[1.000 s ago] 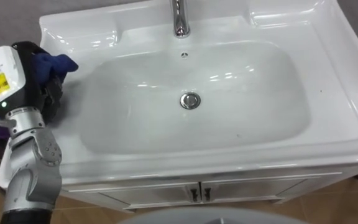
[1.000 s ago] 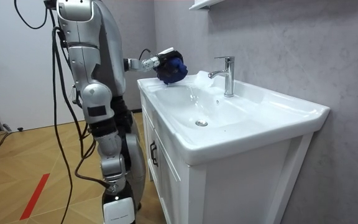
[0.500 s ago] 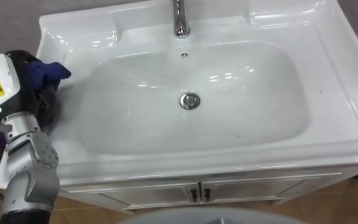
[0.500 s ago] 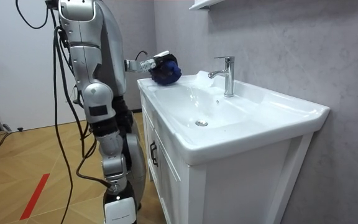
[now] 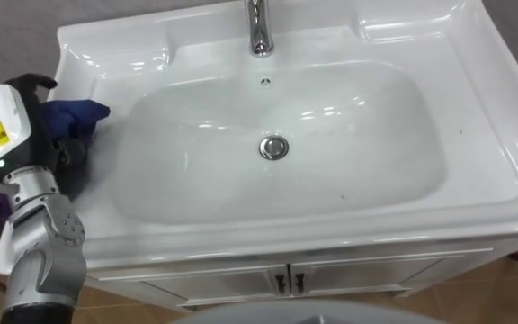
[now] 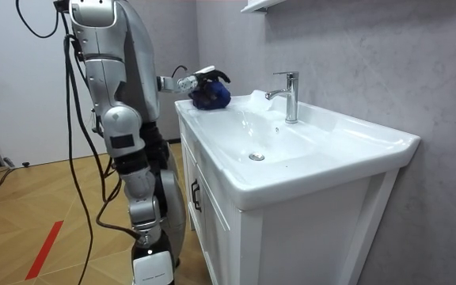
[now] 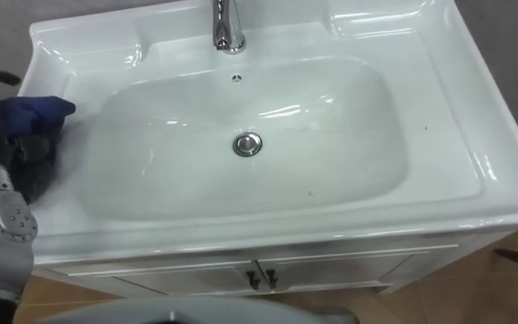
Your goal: Wipe basin
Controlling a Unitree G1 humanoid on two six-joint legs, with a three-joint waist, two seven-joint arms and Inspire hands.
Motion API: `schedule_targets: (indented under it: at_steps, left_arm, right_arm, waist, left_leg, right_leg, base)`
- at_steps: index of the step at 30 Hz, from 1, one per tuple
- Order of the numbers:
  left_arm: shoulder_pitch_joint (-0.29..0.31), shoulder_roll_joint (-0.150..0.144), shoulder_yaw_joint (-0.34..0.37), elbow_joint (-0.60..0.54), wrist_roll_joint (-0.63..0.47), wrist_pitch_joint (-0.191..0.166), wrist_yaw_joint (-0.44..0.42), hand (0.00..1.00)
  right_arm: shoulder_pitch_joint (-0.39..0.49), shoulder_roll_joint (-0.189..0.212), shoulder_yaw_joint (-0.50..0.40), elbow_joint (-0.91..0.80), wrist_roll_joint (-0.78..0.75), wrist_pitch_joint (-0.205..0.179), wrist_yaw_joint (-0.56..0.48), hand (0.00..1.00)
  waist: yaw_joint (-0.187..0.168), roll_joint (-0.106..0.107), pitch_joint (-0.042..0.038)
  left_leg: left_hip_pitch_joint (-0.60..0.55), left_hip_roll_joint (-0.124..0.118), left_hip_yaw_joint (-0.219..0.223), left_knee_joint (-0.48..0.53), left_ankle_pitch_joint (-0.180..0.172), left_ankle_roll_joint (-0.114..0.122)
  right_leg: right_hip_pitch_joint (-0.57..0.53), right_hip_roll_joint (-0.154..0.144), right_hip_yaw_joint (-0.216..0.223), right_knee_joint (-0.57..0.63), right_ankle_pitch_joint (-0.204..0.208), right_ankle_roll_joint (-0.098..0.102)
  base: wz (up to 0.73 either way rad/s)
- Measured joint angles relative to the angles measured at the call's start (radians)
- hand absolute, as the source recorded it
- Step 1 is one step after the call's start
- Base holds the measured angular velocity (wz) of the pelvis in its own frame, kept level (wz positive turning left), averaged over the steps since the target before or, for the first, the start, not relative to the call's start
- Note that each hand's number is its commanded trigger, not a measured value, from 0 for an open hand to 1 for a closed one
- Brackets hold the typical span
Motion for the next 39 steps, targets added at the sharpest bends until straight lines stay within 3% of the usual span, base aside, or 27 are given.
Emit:
schedule_targets:
  at_steps: [14,19,24,31,39]
  left_arm:
    - [-0.028,-0.012,0.0,-0.005,-0.117,-0.023,0.009,0.0]
    - [-0.049,-0.013,0.0,-0.009,-0.181,-0.047,0.016,0.0]
    - [-0.053,-0.013,-0.011,-0.014,-0.31,-0.059,0.022,0.0]
    - [-0.052,-0.017,-0.028,-0.027,-0.635,-0.061,0.009,0.0]
    - [-0.053,-0.017,-0.024,-0.03,-0.718,-0.065,-0.036,0.0]
  right_arm:
    - [0.0,0.0,0.011,0.002,0.001,-0.002,-0.012,0.0]
    - [-0.012,0.0,0.01,0.007,0.001,-0.003,-0.032,0.0]
    - [-0.013,0.0,0.013,0.006,0.008,-0.002,-0.038,0.0]
    - [-0.015,0.005,0.011,-0.023,0.016,0.001,-0.028,0.0]
    - [-0.01,0.007,-0.008,-0.05,0.022,-0.003,-0.024,0.0]
  waist:
    - [-0.004,-0.003,0.0052]
    - [-0.004,0.001,0.0081]
    - [-0.01,0.002,0.0078]
    - [-0.02,-0.008,0.0098]
    - [-0.005,-0.02,0.0046]
  left_leg:
    - [-0.003,0.0,-0.005,0.004,0.0,0.0]
    - [-0.006,-0.001,-0.009,0.003,0.0,0.0]
    - [-0.007,-0.002,-0.013,0.001,0.0,0.0]
    - [-0.023,-0.002,-0.013,0.001,0.0,0.0]
    - [-0.017,-0.002,-0.014,0.0,0.0,0.0]
  right_leg:
    - [0.0,0.0,-0.002,-0.001,0.0,0.0]
    - [-0.001,0.0,-0.003,-0.001,-0.001,0.001]
    - [-0.001,0.0,-0.007,-0.002,-0.002,0.002]
    - [-0.019,-0.001,-0.008,0.001,-0.003,0.001]
    - [-0.015,0.0,-0.008,0.002,-0.004,0.0]
  base:
    - [0.0]
    - [0.01]
    - [0.0]
    - [0.0]
    - [0.0]
